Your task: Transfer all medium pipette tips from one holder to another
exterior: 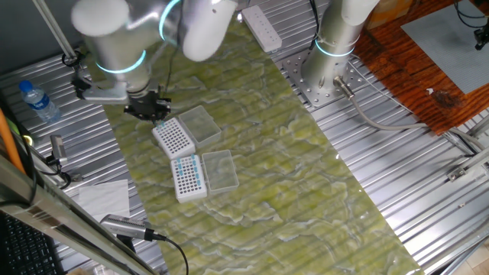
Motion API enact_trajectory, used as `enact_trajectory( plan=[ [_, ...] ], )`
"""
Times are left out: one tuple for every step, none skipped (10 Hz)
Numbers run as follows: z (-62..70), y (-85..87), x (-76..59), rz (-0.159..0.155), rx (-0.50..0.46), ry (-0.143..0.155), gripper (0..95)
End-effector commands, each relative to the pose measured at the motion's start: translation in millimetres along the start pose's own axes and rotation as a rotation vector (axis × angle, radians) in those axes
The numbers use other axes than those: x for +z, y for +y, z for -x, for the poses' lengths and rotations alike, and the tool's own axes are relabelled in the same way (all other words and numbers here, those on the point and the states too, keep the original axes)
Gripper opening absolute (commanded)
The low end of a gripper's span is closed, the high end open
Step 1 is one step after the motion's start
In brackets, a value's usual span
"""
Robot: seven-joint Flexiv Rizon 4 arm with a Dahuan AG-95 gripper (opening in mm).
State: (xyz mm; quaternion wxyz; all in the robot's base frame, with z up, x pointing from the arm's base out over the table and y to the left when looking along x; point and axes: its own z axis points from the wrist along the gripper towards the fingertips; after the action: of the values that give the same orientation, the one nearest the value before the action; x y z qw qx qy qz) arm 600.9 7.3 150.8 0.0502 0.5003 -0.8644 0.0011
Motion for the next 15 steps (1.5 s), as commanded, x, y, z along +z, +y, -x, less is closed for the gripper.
enact_trajectory(
  plan=[
    [39.7, 20.5, -36.1, 0.072, 0.151, 0.008, 0.0],
    [58.0, 29.9, -42.1, 0.091, 0.214, -0.012, 0.0],
    [77.8, 40.0, -45.0, 0.111, 0.280, -0.036, 0.0],
    [89.9, 46.9, -46.1, 0.118, 0.318, -0.045, 0.0],
    [109.6, 59.6, -46.8, 0.117, 0.374, -0.050, 0.0],
    [117.4, 64.9, -46.5, 0.117, 0.400, -0.054, 0.0],
    [123.3, 69.9, -46.9, 0.113, 0.429, -0.057, 0.0],
    [128.2, 72.3, -44.6, 0.107, 0.442, -0.058, 0.0],
    [130.6, 73.5, -42.7, 0.102, 0.446, -0.061, 0.0],
    [139.2, 77.9, -37.0, 0.091, 0.463, -0.070, 0.0],
    [142.2, 79.5, -34.4, 0.086, 0.467, -0.074, 0.0],
    [146.2, 79.7, -28.3, 0.077, 0.464, -0.082, 0.0],
    [147.1, 74.8, -20.1, 0.069, 0.444, -0.094, 0.0],
    [147.0, 72.6, -16.3, 0.063, 0.436, -0.099, 0.0],
    [146.8, 71.3, -13.8, 0.062, 0.432, -0.101, 0.0]
  ],
)
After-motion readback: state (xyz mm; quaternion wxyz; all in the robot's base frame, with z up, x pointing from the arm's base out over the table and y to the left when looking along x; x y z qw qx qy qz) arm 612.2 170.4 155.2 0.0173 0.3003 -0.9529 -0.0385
